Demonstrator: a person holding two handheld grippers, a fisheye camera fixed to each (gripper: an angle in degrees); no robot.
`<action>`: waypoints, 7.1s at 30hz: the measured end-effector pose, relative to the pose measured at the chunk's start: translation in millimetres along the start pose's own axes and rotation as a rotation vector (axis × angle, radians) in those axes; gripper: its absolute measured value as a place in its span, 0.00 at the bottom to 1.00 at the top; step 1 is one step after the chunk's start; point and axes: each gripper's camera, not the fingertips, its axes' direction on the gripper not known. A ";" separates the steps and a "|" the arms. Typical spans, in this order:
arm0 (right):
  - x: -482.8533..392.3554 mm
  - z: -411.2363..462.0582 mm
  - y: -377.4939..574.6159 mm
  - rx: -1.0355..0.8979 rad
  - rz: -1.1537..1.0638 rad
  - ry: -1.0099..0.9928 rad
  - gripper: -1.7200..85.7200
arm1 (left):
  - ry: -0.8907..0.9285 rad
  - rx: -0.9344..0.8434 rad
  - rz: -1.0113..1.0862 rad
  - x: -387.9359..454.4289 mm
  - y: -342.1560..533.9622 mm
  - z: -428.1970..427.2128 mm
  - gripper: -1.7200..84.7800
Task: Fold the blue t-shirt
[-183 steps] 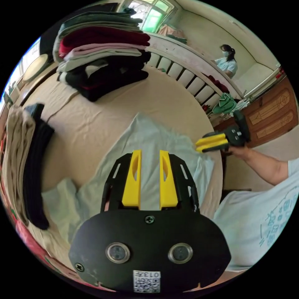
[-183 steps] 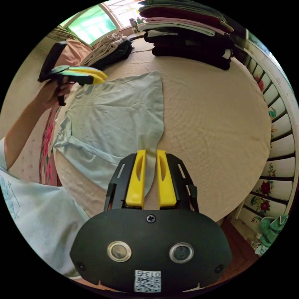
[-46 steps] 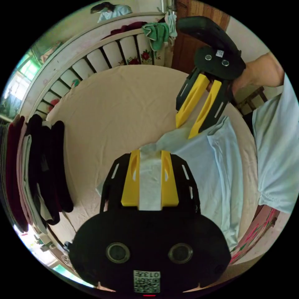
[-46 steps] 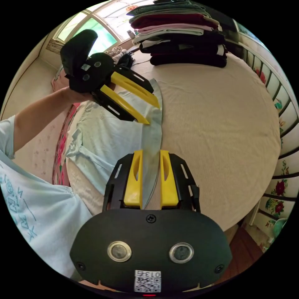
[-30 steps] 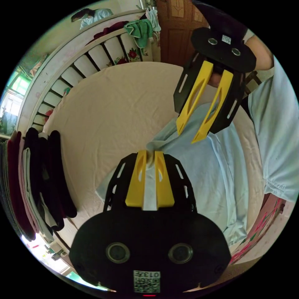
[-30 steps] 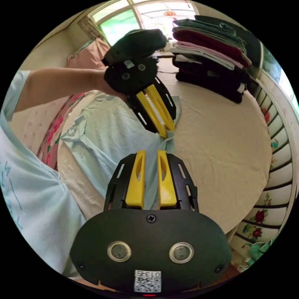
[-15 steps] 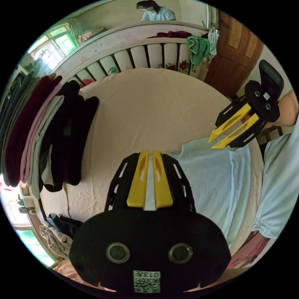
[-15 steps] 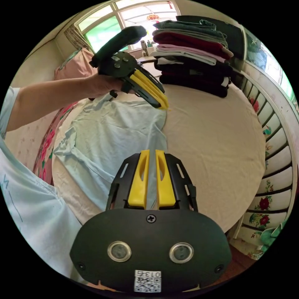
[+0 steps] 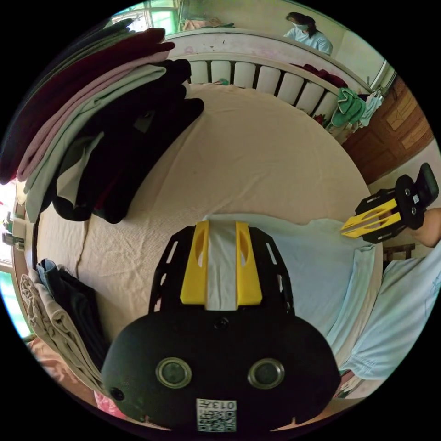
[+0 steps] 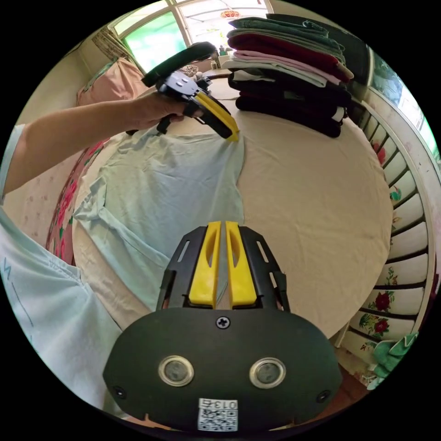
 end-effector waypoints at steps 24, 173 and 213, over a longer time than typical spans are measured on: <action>3.9 27.1 11.4 -0.043 -0.019 0.057 0.02 | 0.063 0.333 -0.129 -45.8 73.0 -28.3 0.03; 26.5 137.5 149.2 -0.147 -0.174 0.058 0.02 | -0.276 -0.141 -0.641 218.4 440.8 -48.4 0.02; 96.0 241.4 102.3 0.043 -0.003 -0.480 0.03 | -0.247 0.021 -0.623 233.9 592.0 -40.4 0.02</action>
